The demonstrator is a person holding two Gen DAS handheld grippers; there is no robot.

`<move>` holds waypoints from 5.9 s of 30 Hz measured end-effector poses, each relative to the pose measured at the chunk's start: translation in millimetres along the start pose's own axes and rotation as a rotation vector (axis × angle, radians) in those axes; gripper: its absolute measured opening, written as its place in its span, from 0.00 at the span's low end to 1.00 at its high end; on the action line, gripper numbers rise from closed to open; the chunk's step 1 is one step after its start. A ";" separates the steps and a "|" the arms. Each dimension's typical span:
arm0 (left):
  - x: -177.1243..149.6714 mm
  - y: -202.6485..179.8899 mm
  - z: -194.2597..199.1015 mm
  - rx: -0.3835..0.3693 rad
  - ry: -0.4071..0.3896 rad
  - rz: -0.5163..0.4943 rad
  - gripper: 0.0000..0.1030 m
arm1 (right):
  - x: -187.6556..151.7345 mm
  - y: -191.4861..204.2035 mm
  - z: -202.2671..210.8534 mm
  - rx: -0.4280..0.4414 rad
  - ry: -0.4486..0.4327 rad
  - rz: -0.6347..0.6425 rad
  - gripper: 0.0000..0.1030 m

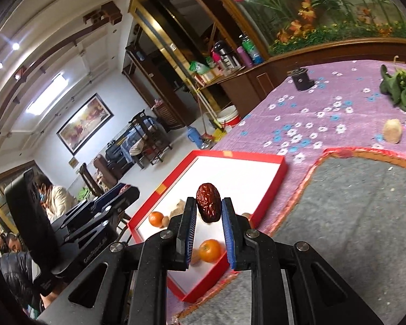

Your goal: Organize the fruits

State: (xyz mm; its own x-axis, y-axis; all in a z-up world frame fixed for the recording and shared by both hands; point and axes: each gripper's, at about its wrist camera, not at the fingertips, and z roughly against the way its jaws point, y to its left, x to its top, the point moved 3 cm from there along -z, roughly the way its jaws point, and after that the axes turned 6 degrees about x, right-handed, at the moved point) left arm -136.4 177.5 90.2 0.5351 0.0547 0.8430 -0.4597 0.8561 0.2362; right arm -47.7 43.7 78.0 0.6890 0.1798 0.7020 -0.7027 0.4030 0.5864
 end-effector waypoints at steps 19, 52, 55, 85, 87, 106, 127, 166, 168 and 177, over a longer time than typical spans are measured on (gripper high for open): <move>-15.5 15.8 -19.6 0.007 0.046 0.029 0.23 | -25.5 25.4 -31.4 0.031 0.074 0.024 0.18; -40.6 15.7 -53.9 0.002 0.147 0.030 0.23 | -55.1 25.0 -57.8 0.068 0.130 0.033 0.19; -42.3 13.7 -56.4 0.002 0.156 0.029 0.23 | -55.3 24.7 -58.1 0.067 0.132 0.032 0.20; -53.0 18.2 -63.1 0.050 0.178 0.036 0.59 | -50.2 7.4 -58.5 0.036 0.132 -0.036 0.38; -51.4 18.9 -61.4 0.049 0.172 0.038 0.61 | -49.1 5.2 -57.0 0.036 0.125 -0.048 0.40; -29.5 15.9 -19.0 0.143 0.104 -0.007 0.81 | -40.5 -9.0 -40.7 -0.014 0.044 -0.082 0.56; -21.2 42.2 53.2 0.144 0.048 0.110 0.82 | -50.2 34.7 27.6 -0.149 -0.149 0.095 0.72; -20.2 59.0 89.0 0.181 0.013 0.140 0.82 | -62.0 114.1 78.7 -0.168 -0.225 0.281 0.90; -18.9 60.3 88.1 0.183 0.009 0.143 0.82 | -62.2 113.1 73.4 -0.169 -0.213 0.281 0.90; -15.1 64.2 79.3 0.168 0.018 0.170 0.82 | -63.3 103.5 55.8 -0.167 -0.169 0.257 0.90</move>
State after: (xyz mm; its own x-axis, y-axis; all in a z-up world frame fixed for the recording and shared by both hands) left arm -230.2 190.9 131.0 0.4515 0.2014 0.8693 -0.6550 0.7363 0.1697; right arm -173.9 23.9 116.8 0.4449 0.1491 0.8831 -0.8010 0.5073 0.3179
